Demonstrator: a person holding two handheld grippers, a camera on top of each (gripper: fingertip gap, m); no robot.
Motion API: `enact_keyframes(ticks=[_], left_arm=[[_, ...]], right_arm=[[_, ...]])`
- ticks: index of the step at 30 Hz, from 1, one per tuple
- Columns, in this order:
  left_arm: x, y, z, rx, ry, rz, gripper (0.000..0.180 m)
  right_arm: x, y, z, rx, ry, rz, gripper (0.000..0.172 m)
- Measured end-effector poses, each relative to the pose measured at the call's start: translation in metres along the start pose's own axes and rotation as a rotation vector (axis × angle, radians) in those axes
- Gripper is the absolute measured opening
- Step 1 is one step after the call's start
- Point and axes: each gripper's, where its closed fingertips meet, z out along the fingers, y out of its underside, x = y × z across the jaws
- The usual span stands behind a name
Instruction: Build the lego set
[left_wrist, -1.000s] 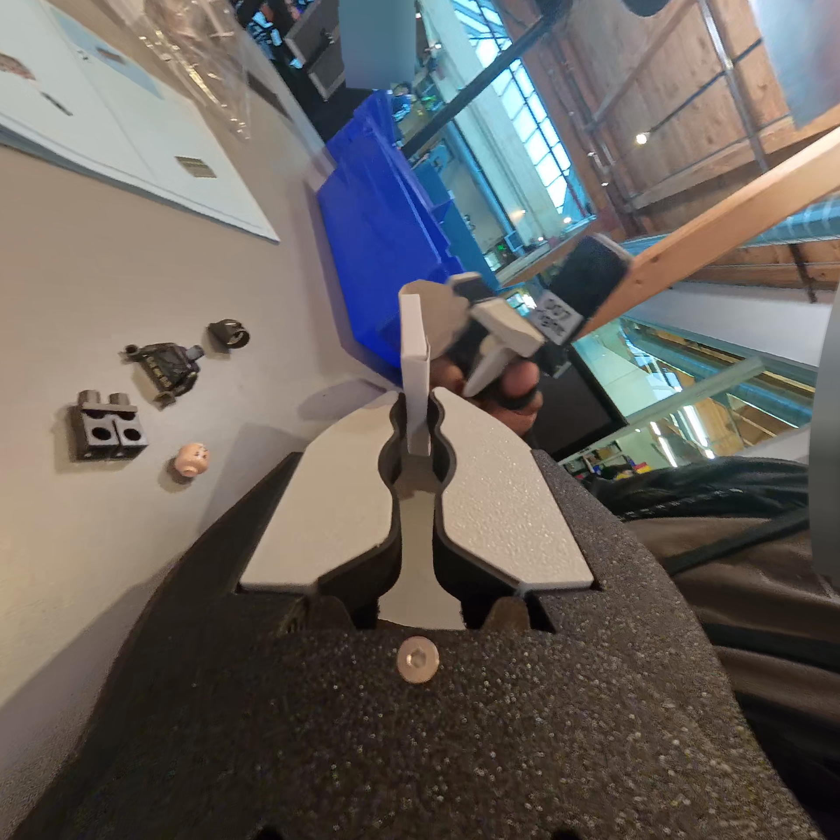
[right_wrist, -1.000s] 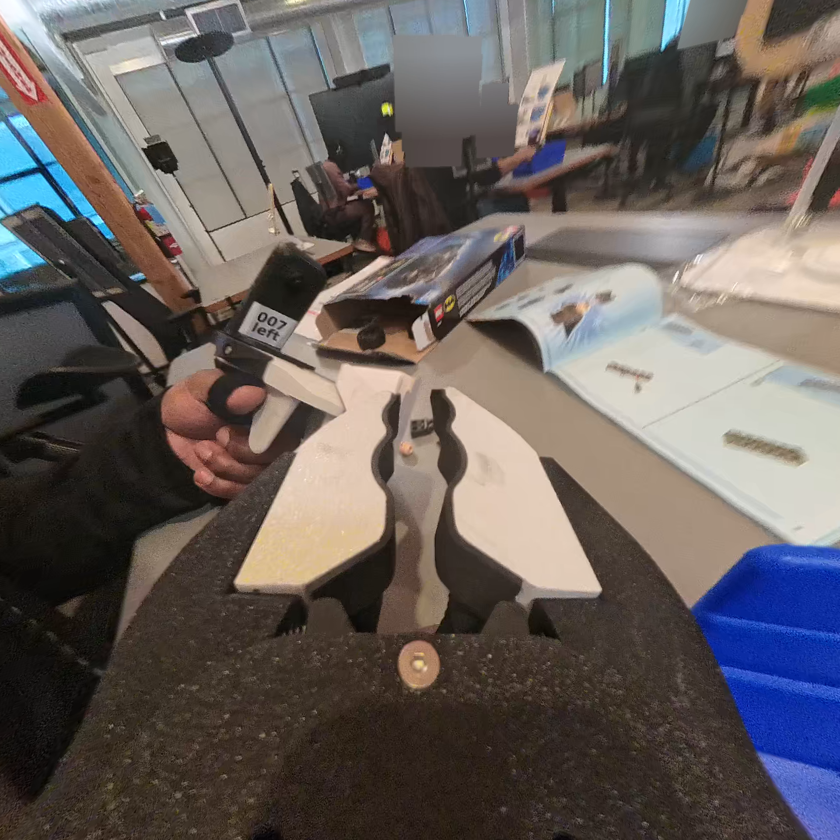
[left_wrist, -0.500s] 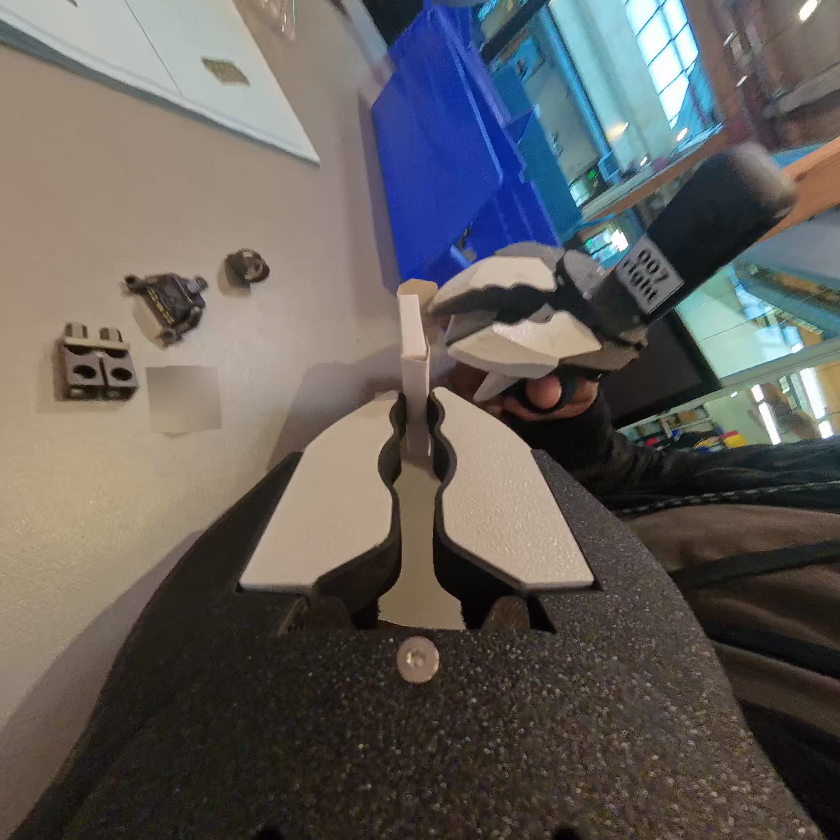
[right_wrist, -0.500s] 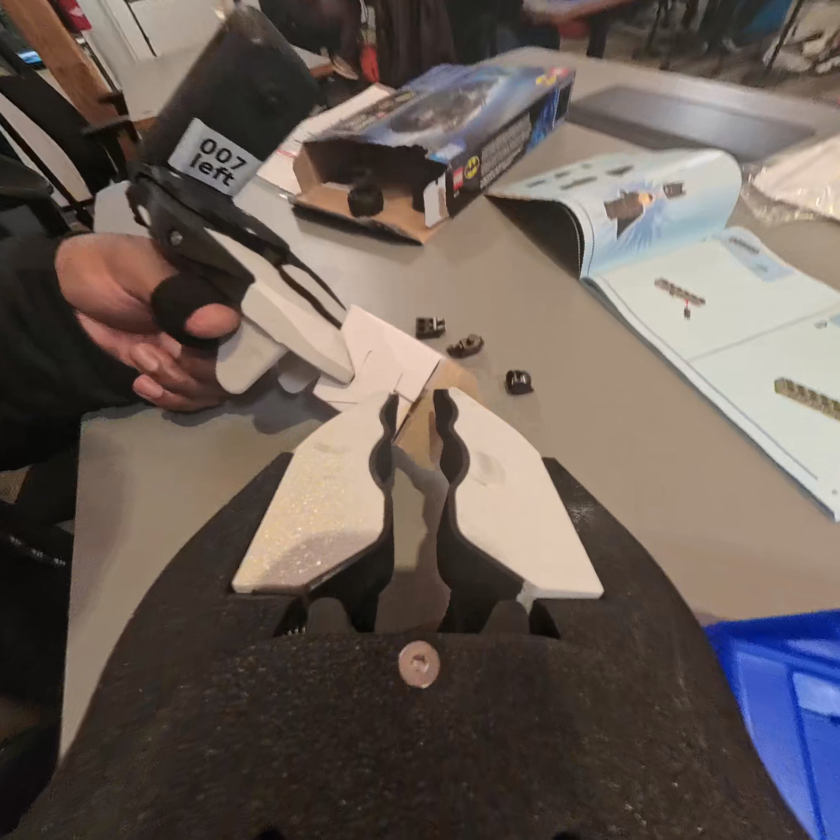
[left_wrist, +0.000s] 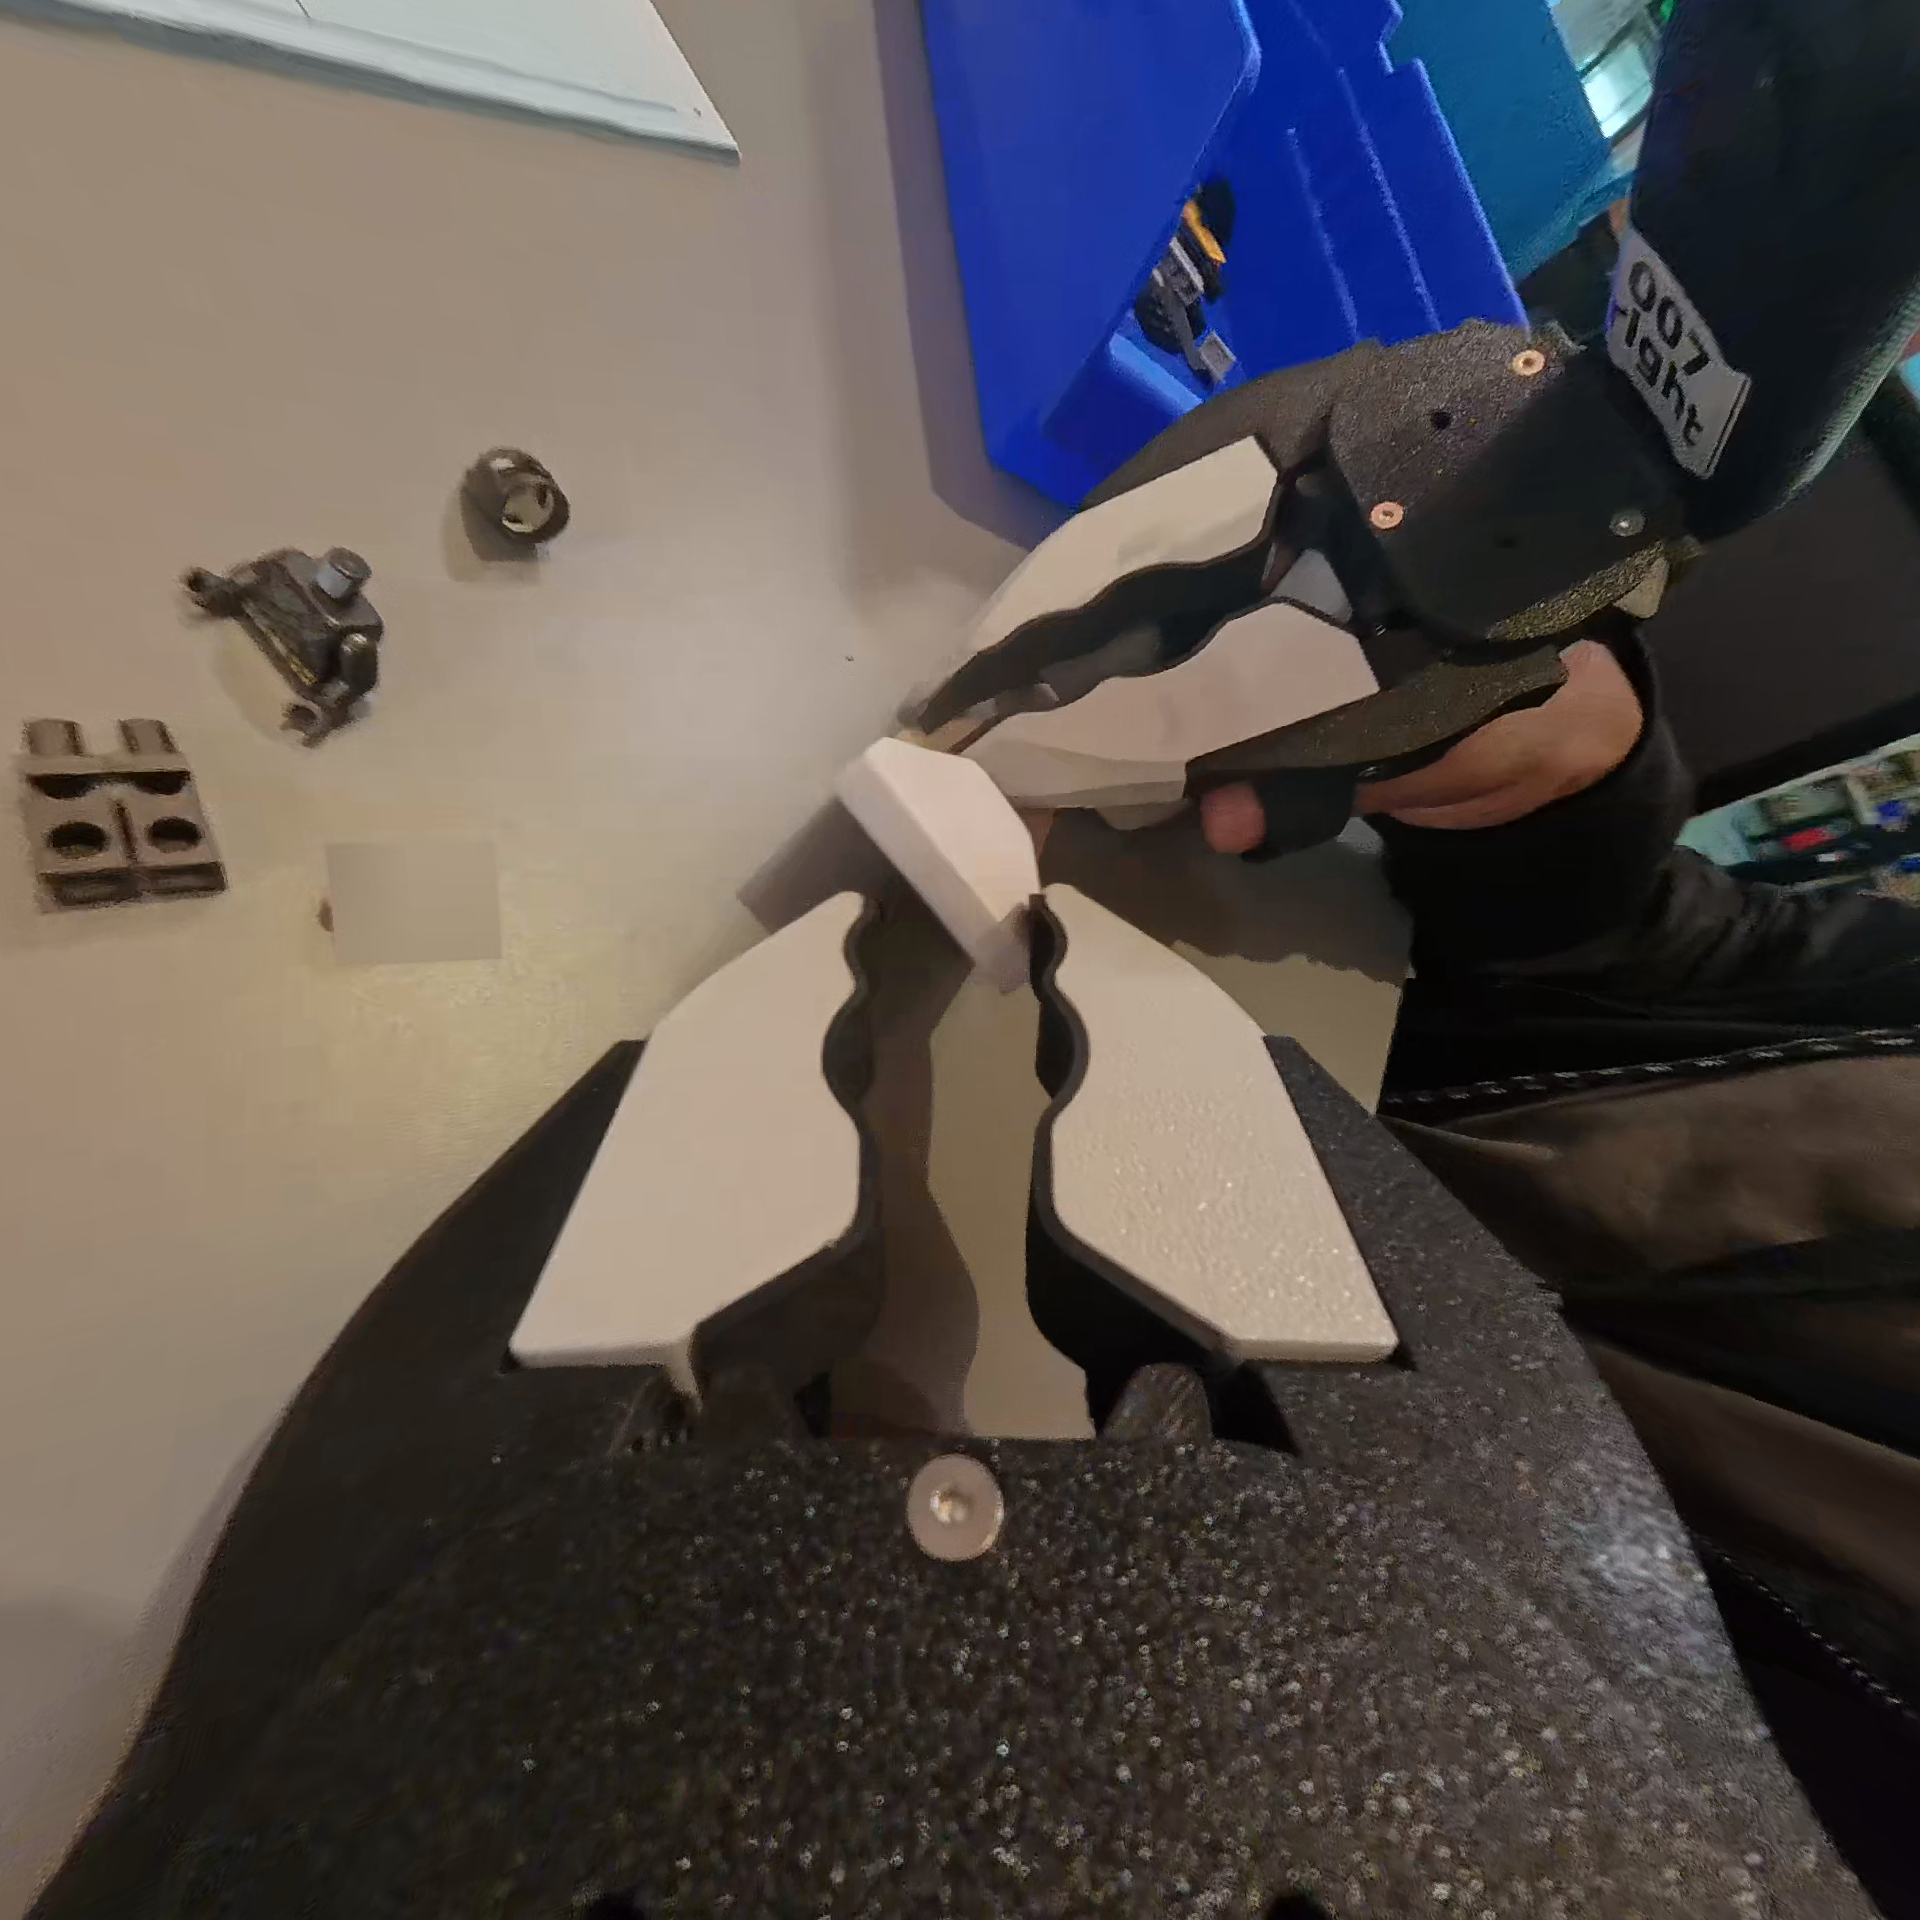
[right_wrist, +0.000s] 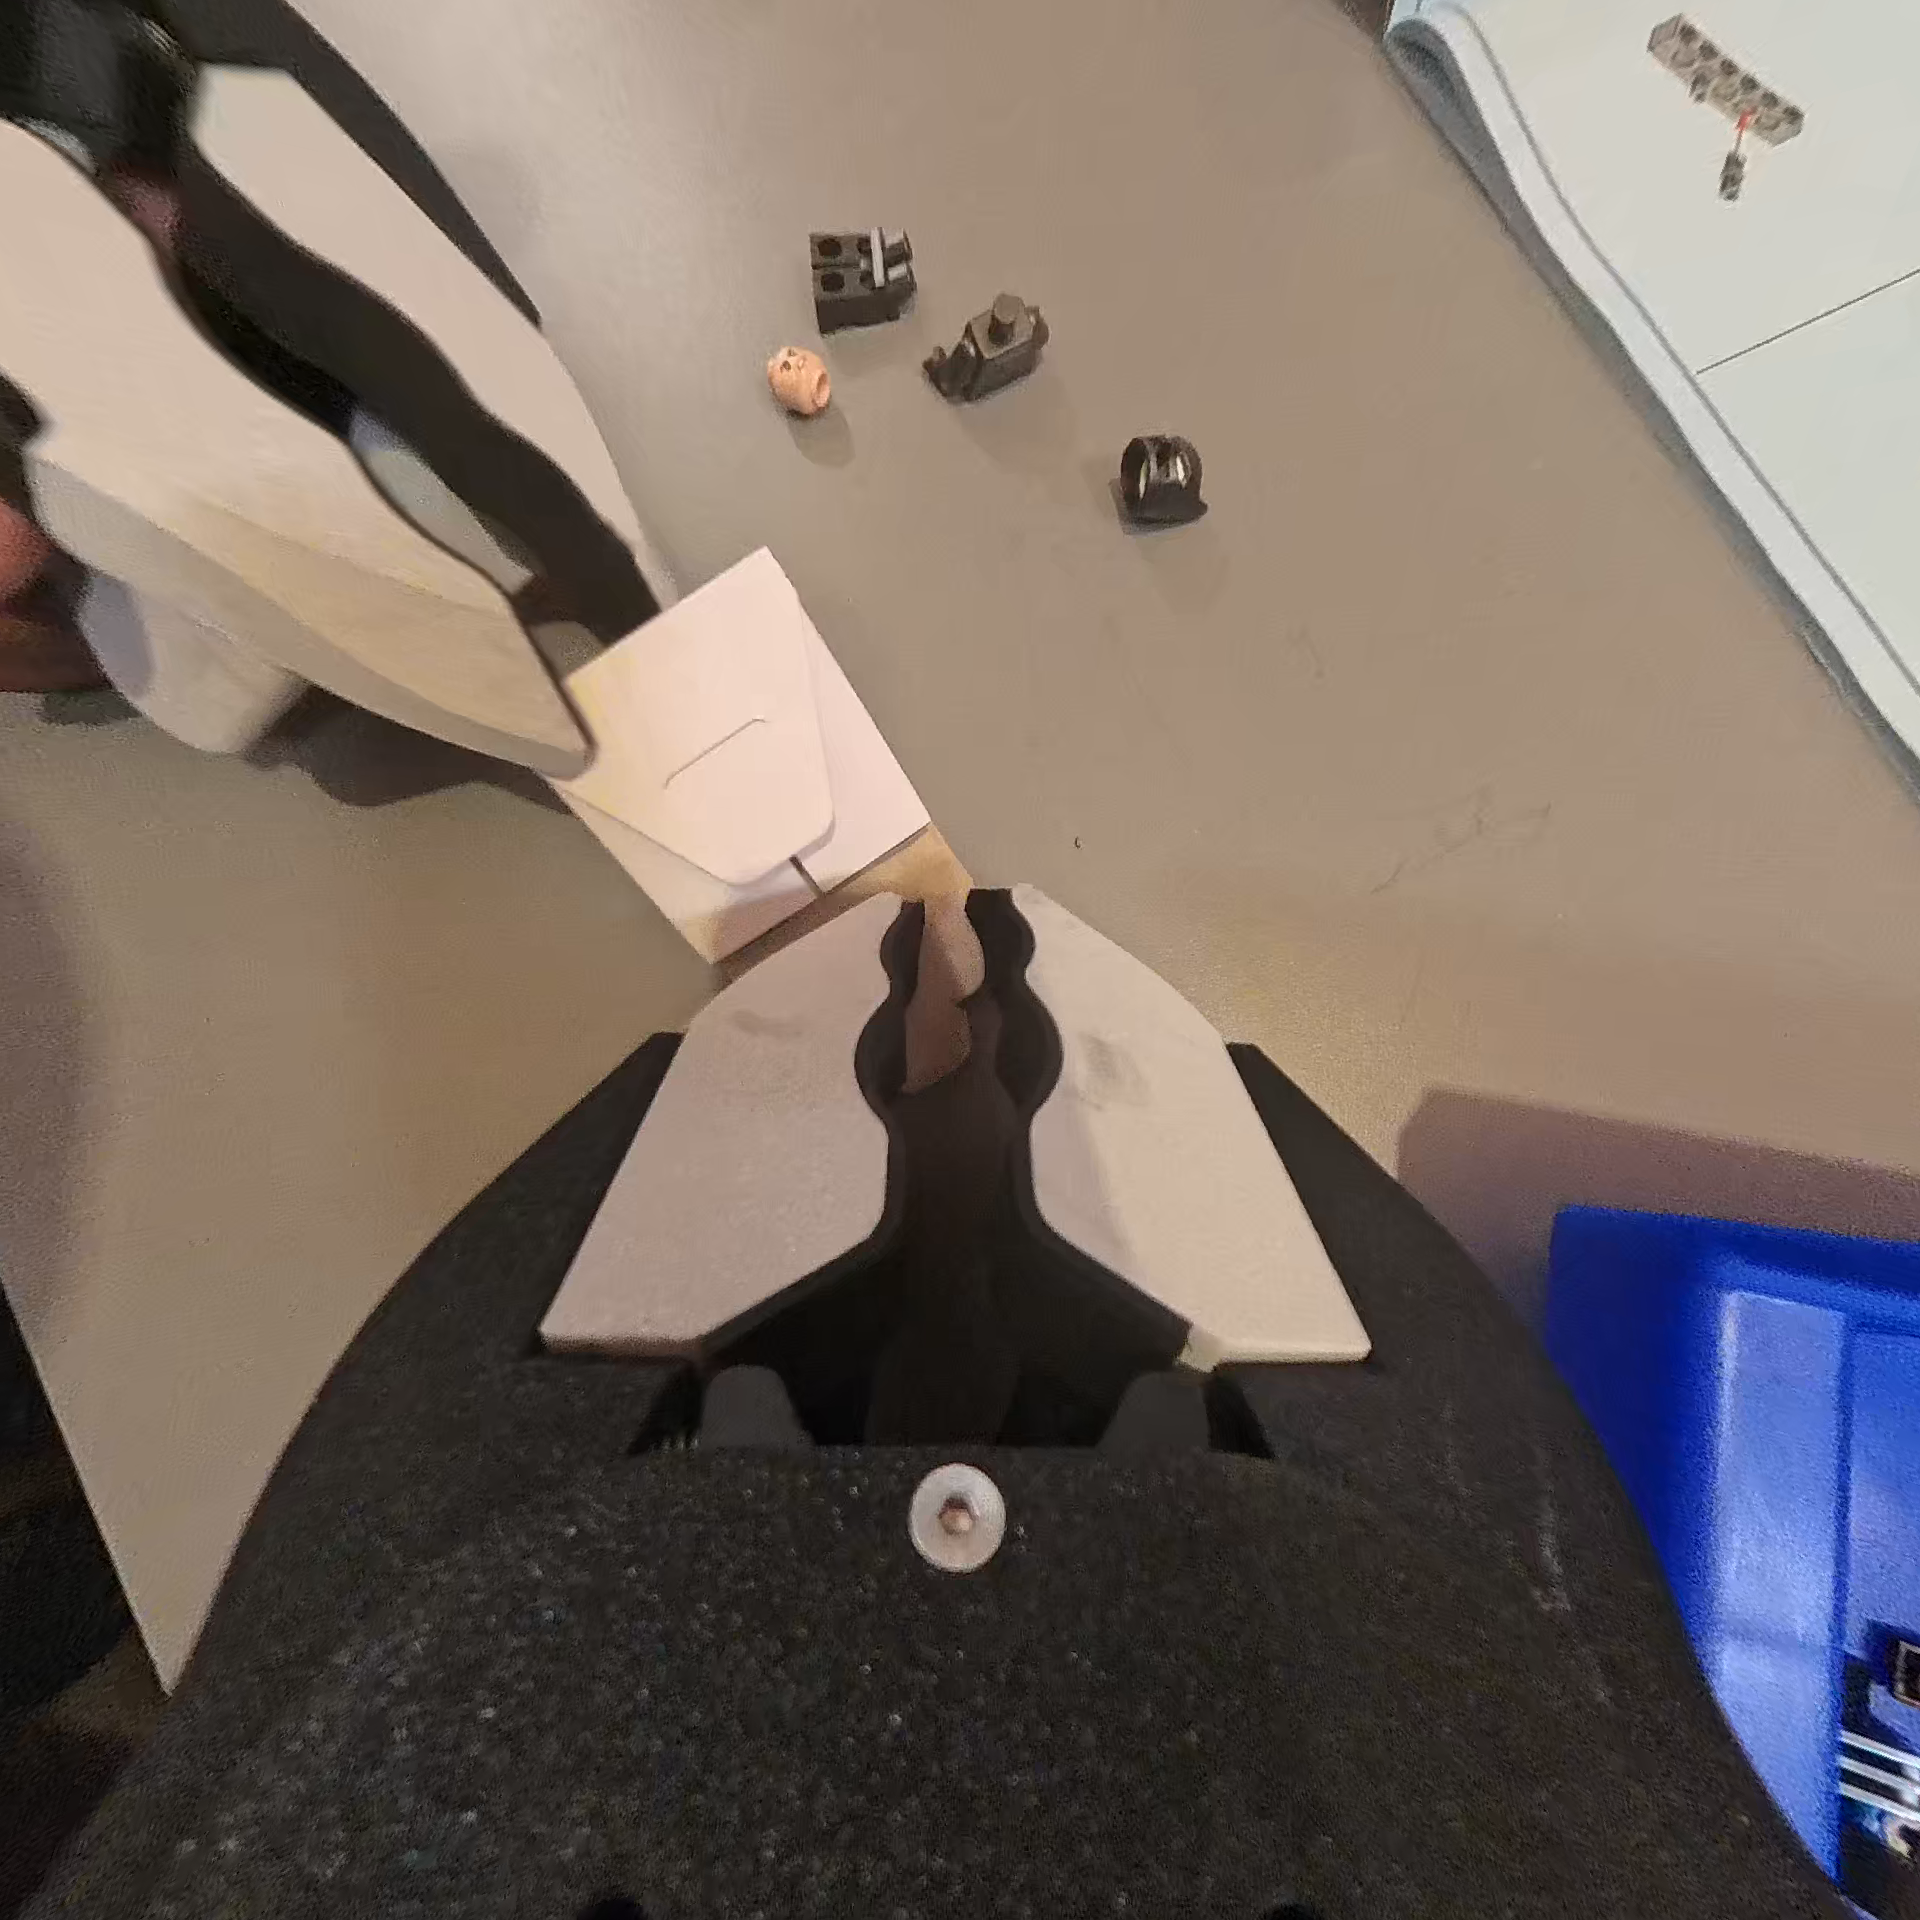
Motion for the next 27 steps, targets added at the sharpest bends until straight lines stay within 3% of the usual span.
enact_keyframes(ticks=[5, 11, 18, 27], left_arm=[[-0.011, -0.010, -0.014, 0.060, -0.272, 0.258, 0.050], [0.013, -0.015, -0.011, 0.047, -0.407, 0.522, 0.062], [0.019, -0.025, -0.010, 0.049, -0.511, 0.622, 0.062], [-0.003, -0.020, 0.004, -0.059, -0.642, 0.719, 0.062]], right_arm=[[0.000, 0.000, 0.002, -0.009, 0.018, -0.008, 0.012], [-0.001, 0.000, 0.002, -0.009, 0.029, -0.008, 0.010], [-0.001, 0.000, 0.002, -0.006, 0.048, -0.022, 0.008], [-0.002, 0.000, 0.002, -0.004, 0.050, -0.038, 0.008]])
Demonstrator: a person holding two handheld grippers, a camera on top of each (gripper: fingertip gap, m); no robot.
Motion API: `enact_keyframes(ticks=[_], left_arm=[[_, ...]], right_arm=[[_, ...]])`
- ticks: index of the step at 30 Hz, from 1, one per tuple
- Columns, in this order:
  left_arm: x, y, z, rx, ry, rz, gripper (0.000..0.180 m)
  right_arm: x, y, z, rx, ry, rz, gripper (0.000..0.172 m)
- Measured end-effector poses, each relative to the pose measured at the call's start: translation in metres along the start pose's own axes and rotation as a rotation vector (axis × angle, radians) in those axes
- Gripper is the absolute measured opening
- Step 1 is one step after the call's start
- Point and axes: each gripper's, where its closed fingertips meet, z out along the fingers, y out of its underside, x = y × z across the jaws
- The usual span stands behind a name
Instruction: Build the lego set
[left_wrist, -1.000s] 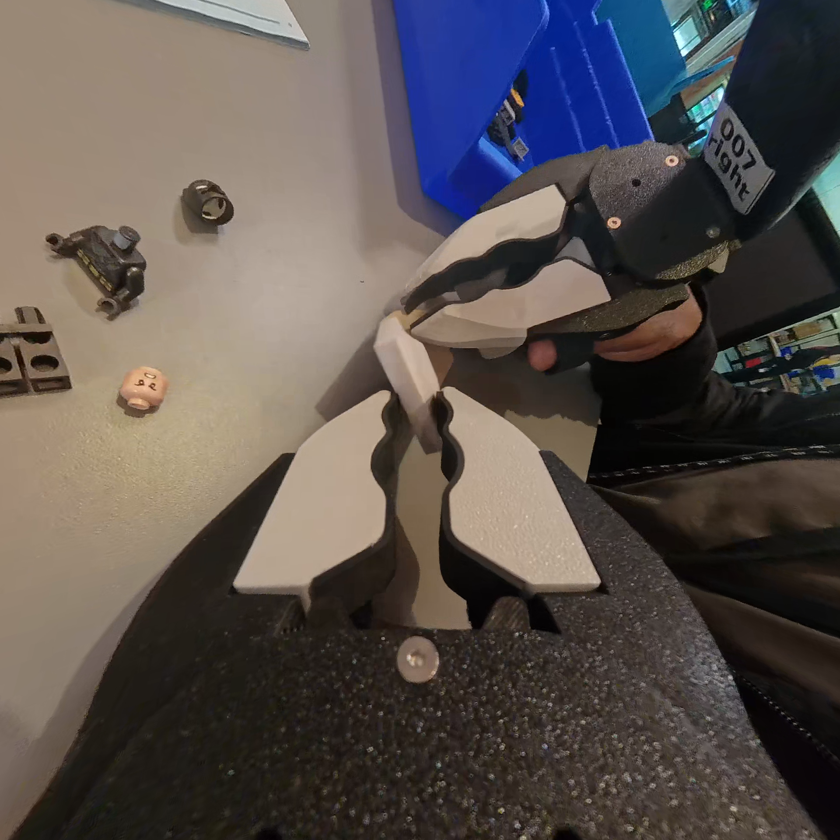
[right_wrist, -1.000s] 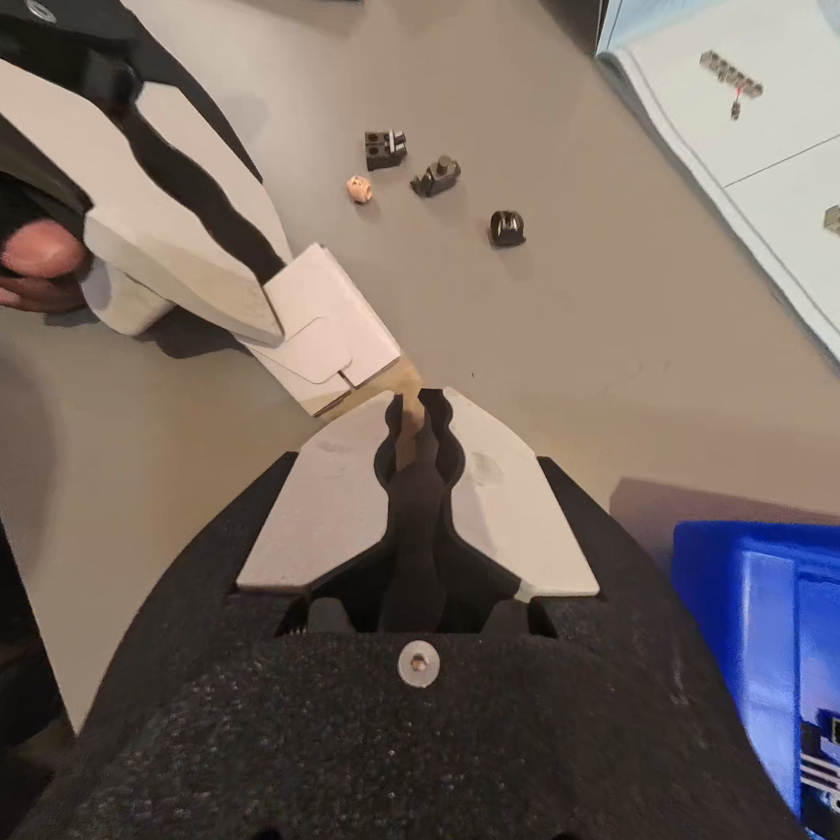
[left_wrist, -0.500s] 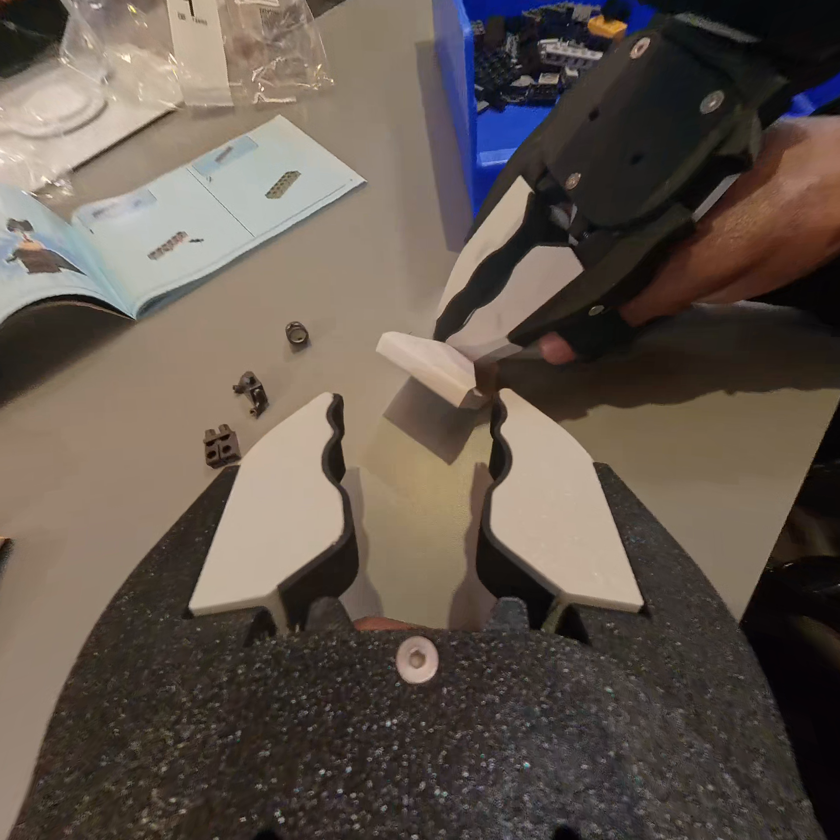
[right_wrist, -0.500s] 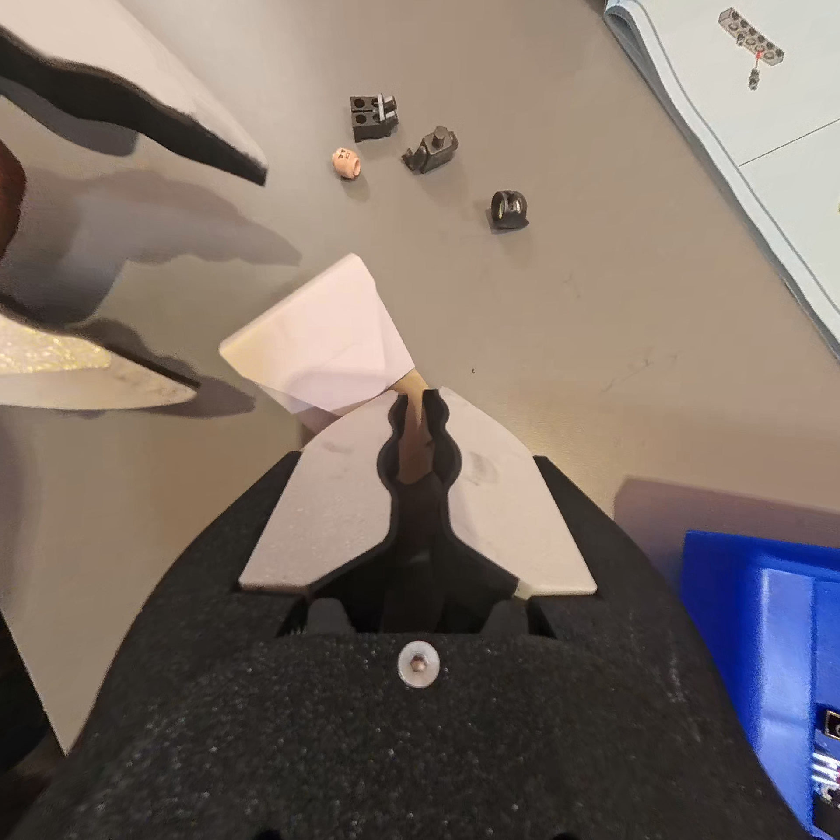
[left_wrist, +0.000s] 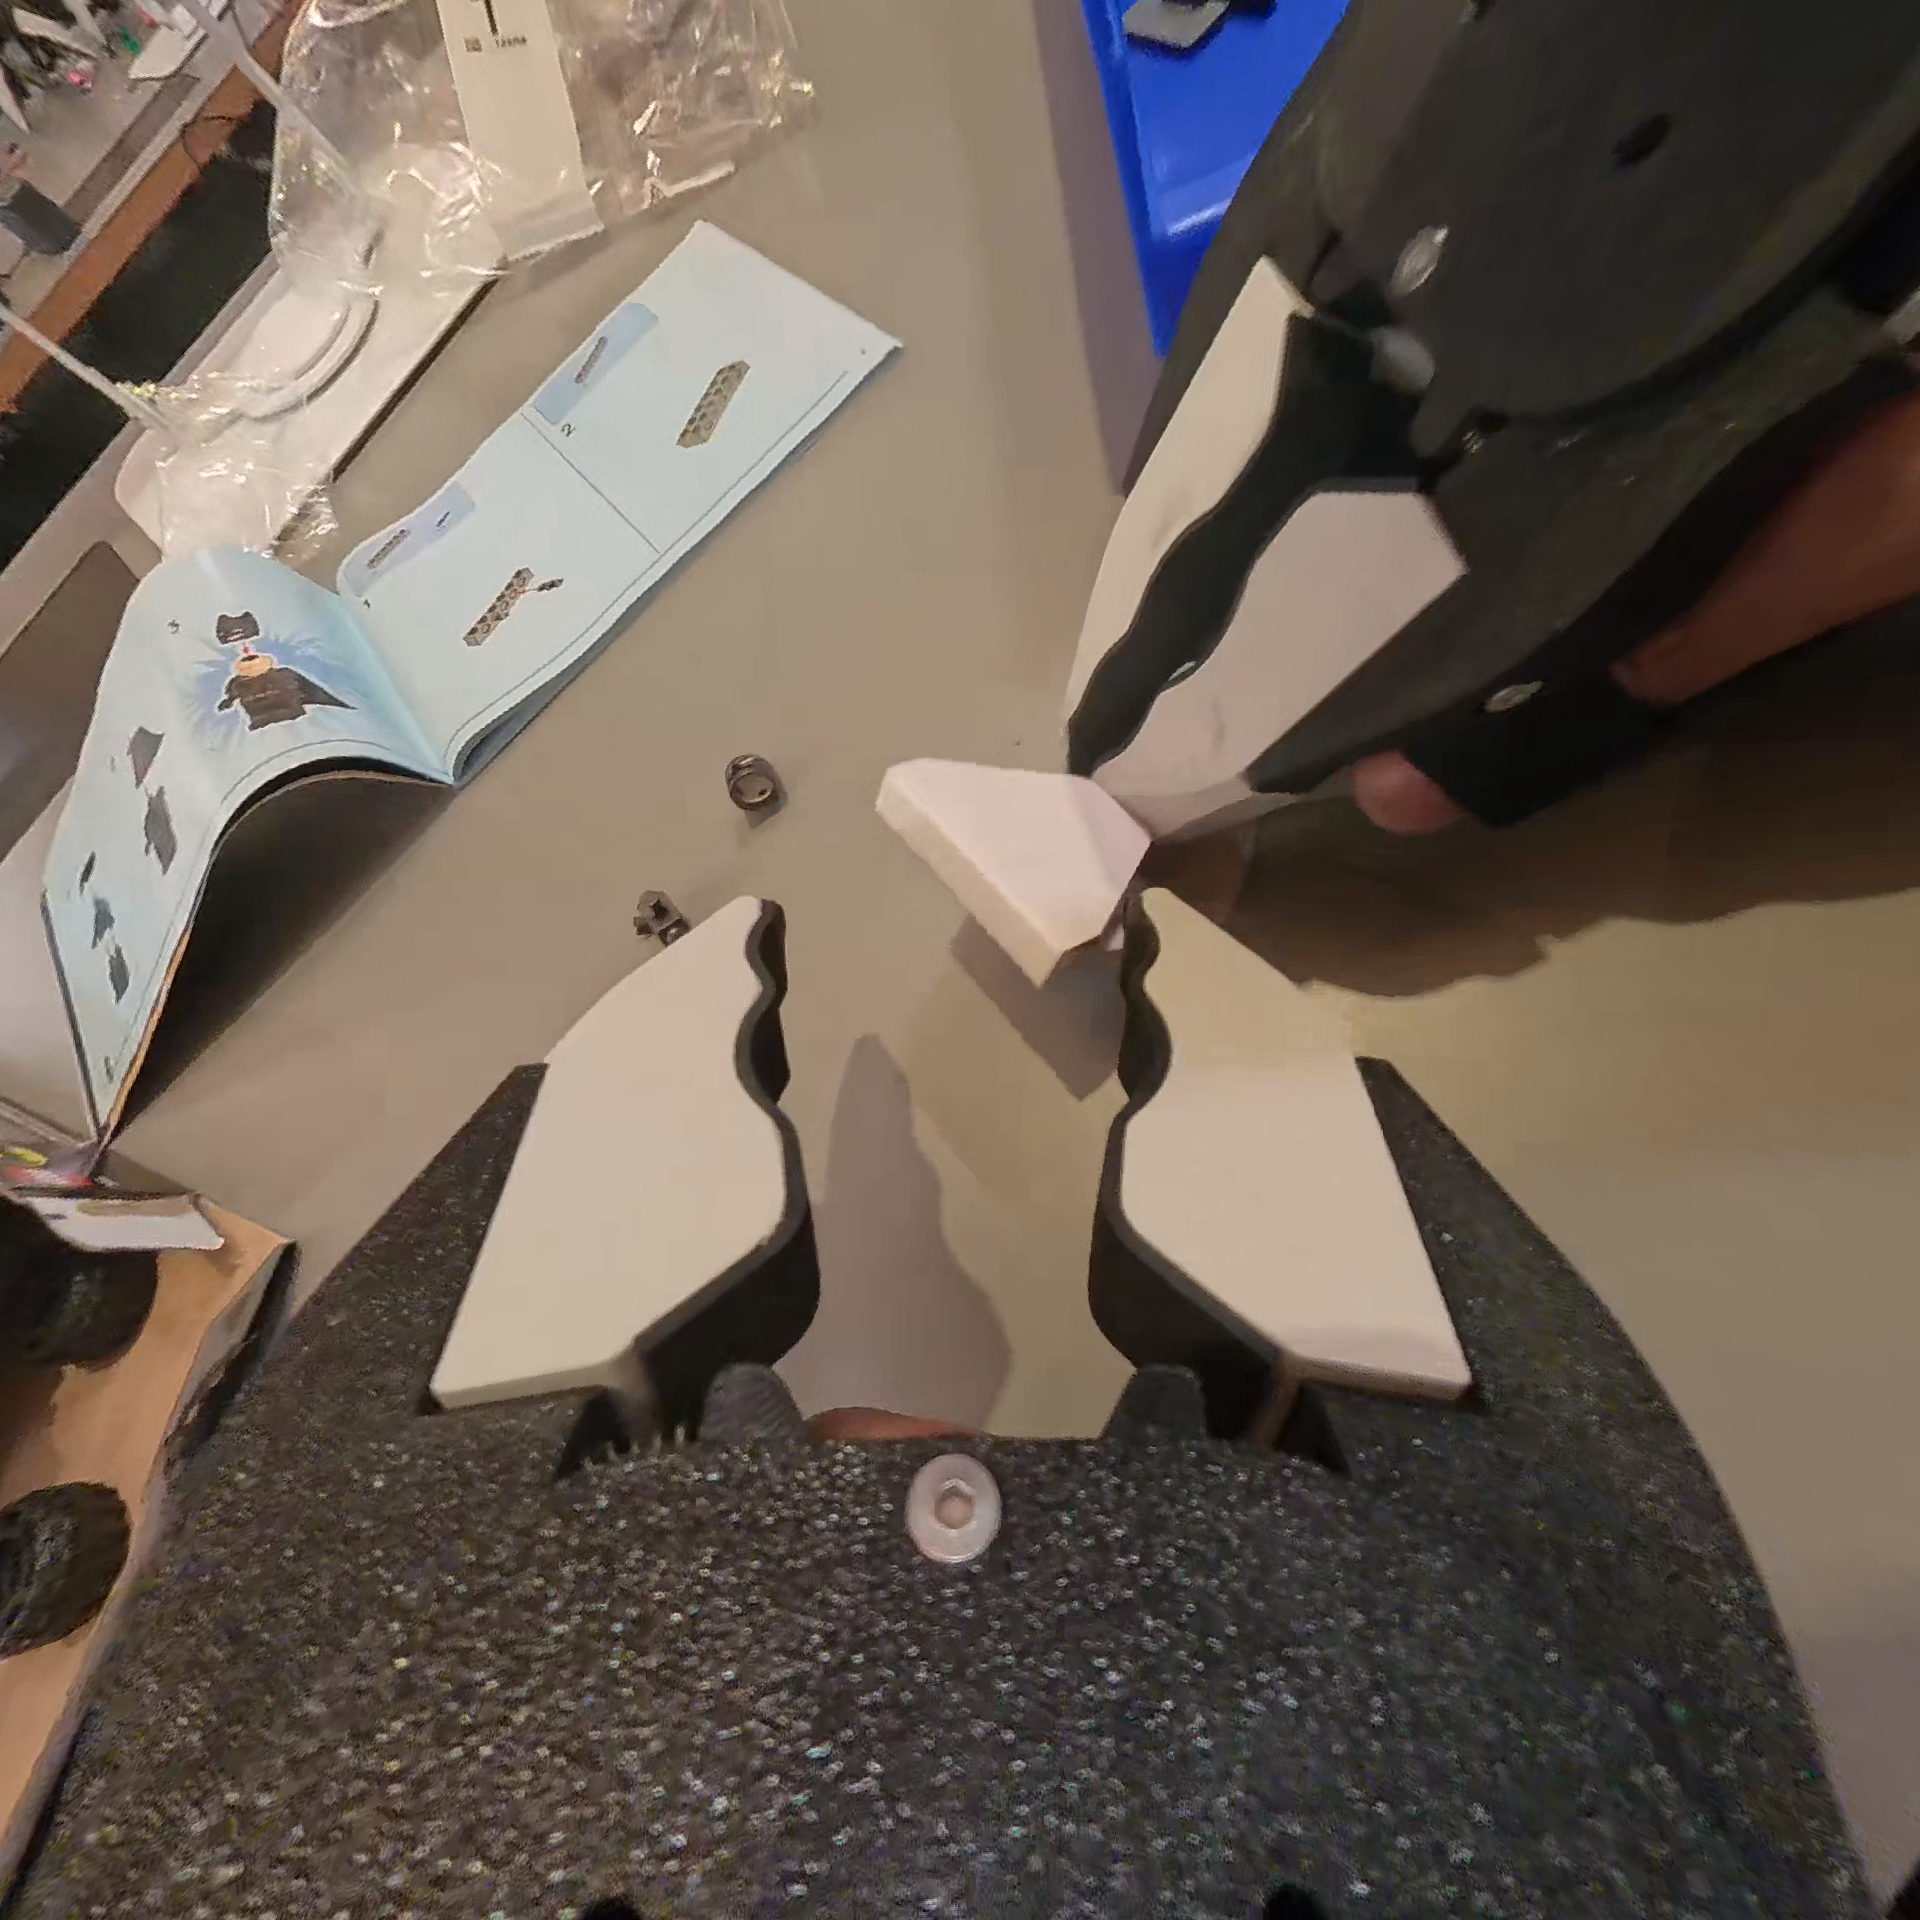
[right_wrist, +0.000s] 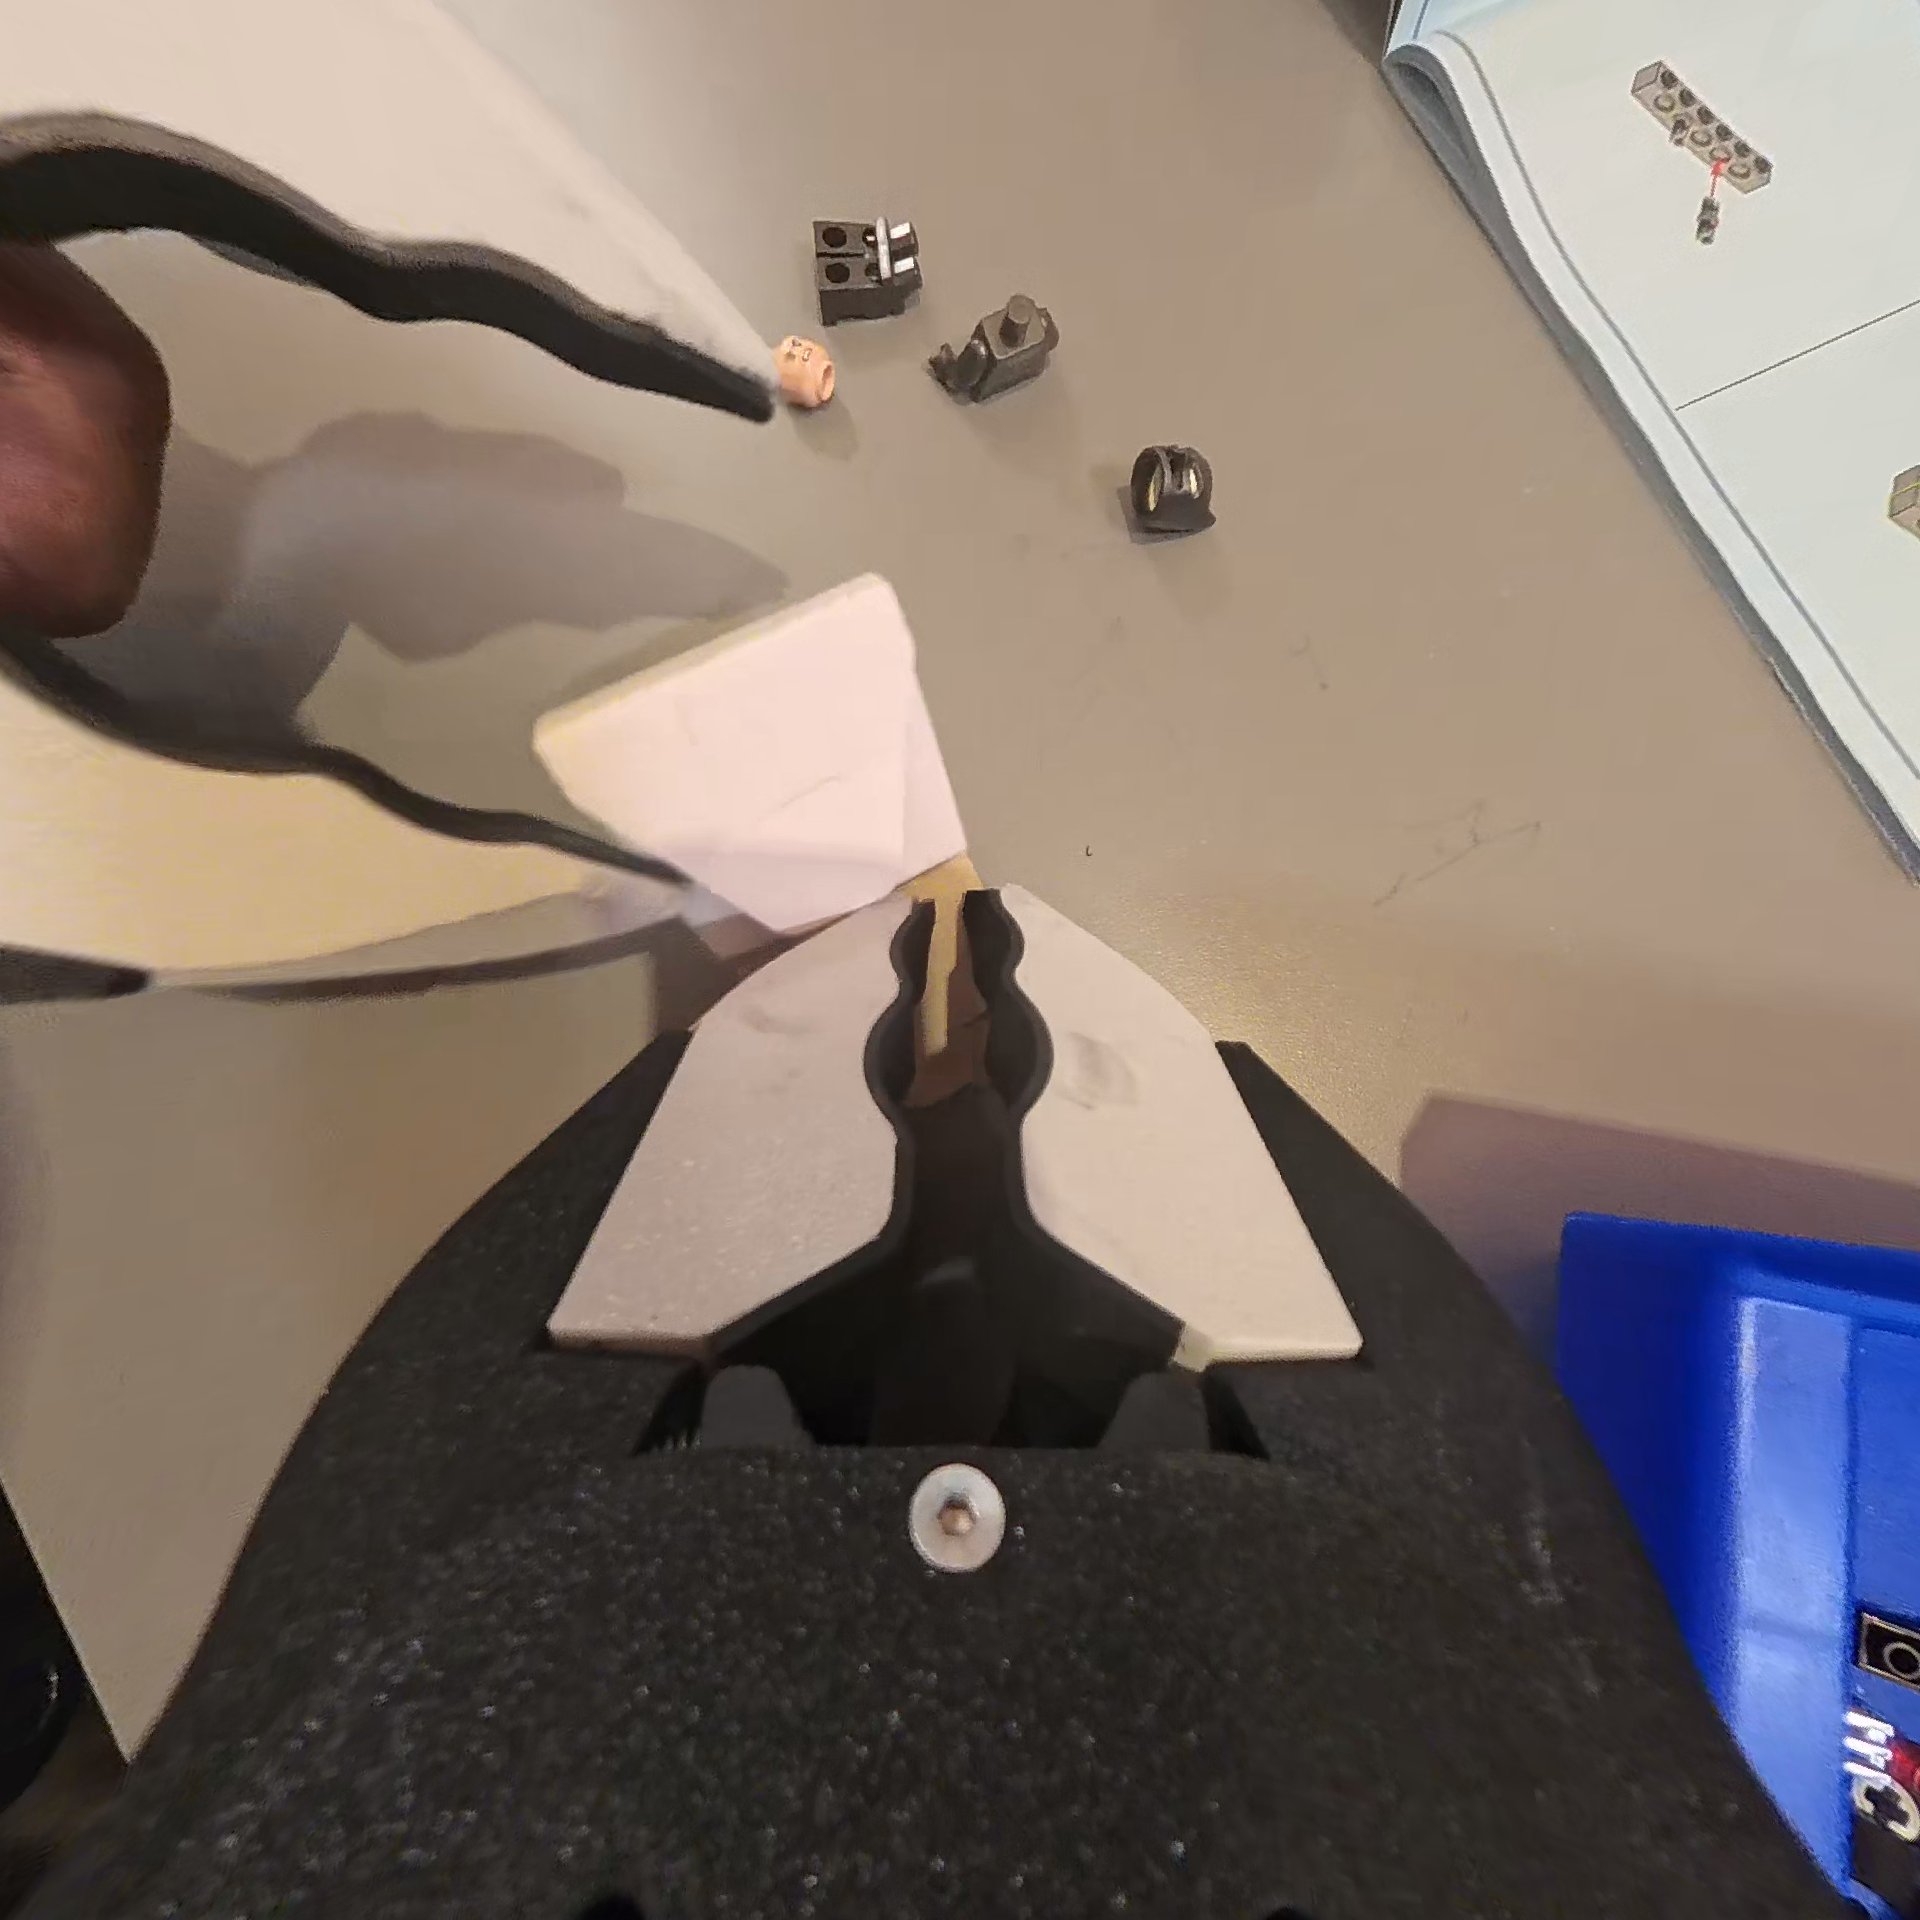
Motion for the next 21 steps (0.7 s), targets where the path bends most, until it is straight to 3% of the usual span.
enact_keyframes(ticks=[14, 21], left_arm=[[-0.013, 0.016, 0.015, -0.023, -0.003, -0.103, 0.033], [-0.009, 0.016, 0.018, -0.025, 0.008, -0.084, 0.034]], right_arm=[[-0.003, -0.003, -0.003, 0.032, 0.010, -0.052, 0.009], [-0.004, -0.004, -0.004, 0.038, 0.008, -0.061, 0.008]])
